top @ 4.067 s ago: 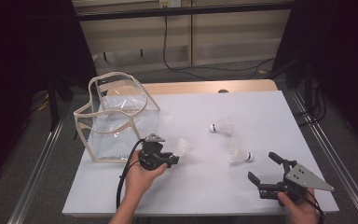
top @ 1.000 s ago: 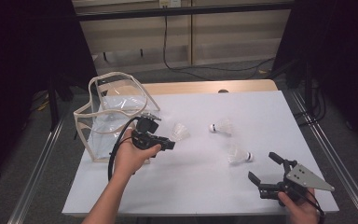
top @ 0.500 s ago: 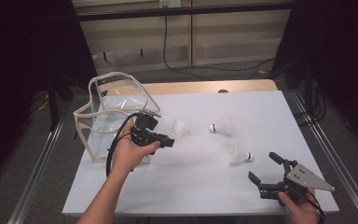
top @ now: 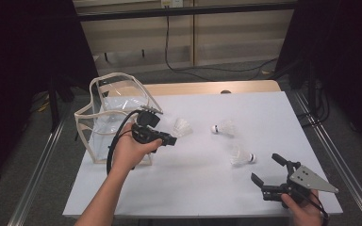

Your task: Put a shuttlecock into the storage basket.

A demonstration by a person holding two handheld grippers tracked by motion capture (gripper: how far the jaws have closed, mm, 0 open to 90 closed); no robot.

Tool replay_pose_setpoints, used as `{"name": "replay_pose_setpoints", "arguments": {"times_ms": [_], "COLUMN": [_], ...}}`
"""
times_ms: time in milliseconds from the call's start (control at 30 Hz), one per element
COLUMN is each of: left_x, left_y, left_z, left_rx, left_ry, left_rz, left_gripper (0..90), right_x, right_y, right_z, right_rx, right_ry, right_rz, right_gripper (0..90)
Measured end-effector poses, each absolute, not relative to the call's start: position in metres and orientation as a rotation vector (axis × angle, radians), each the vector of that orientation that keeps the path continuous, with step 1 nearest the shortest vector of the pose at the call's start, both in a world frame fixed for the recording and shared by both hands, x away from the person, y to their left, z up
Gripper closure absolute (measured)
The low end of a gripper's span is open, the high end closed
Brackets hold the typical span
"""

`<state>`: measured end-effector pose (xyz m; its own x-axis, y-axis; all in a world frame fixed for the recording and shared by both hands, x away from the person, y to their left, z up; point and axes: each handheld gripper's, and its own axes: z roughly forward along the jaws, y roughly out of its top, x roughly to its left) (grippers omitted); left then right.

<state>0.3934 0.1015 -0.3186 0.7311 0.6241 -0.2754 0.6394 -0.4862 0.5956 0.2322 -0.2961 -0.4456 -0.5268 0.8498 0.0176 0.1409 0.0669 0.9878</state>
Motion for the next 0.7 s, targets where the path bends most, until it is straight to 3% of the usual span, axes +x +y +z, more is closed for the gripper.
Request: {"name": "replay_pose_setpoints", "arguments": {"times_ms": [700], "left_x": [0.398], "left_y": [0.102], "left_z": [-0.302], "left_rx": [2.231], "left_ry": [0.942], "left_rz": [-0.036], "left_gripper": [65.6], "right_x": [0.232], "right_y": [-0.296], "right_z": [-0.446], "right_rx": [0.991], "right_ry": [1.746], "right_rz": [1.508], "right_gripper": [0.7]}}
